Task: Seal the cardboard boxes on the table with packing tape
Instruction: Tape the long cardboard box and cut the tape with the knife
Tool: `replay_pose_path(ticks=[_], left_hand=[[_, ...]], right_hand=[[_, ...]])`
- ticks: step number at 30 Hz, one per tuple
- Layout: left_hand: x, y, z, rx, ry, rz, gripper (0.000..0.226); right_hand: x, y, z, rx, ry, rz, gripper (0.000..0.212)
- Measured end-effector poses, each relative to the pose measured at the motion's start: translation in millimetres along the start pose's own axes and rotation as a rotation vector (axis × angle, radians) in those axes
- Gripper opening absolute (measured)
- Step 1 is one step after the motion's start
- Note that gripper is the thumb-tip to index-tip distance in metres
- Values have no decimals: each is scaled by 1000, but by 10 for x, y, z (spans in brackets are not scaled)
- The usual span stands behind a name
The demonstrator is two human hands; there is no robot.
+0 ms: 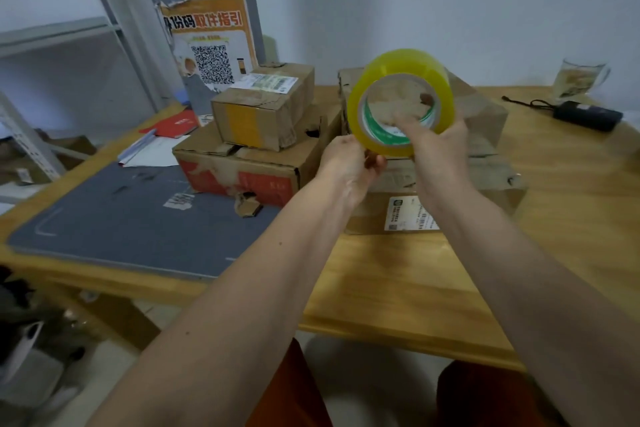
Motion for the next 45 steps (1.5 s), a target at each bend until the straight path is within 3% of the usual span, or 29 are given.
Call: replay_pose_path(ticks=[5,9,16,25,32,36,40,45], left_hand=[[24,-267,-67,-79,36,-227,26],[-33,-400,-49,-104,92,-448,25],[-27,-428,74,-129,120,-468,28],[-55,-281,221,-104,111,-370,28],[119,-209,266,-115,83,-365,27],[-9,-325,185,-231,141,-404,21],[66,-257,185,-145,175,-494,15],[166,-189,103,-218,332,-650,19]], right_hand=[[-140,73,-50,199,242,-3,61],[-176,120,10,229,284,-40,59],[-122,-55,116,318,314,-86,49],[121,-449,91,177,289,60,46],[193,-614,45,180,262,209,39],[269,-854,-108,18,202,317,27],[202,-927,-219,-38,241,180,22],[68,-998,-319,-280,149,221,16]])
Point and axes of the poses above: each hand's wrist, its own z-axis away from the middle knuckle, its own y-axis out of the palm, x = y × z, the point moved 1 cm from there along -z, towards the middle knuckle, and after that the axes turned 12 degrees about y, right-handed, at the moved point
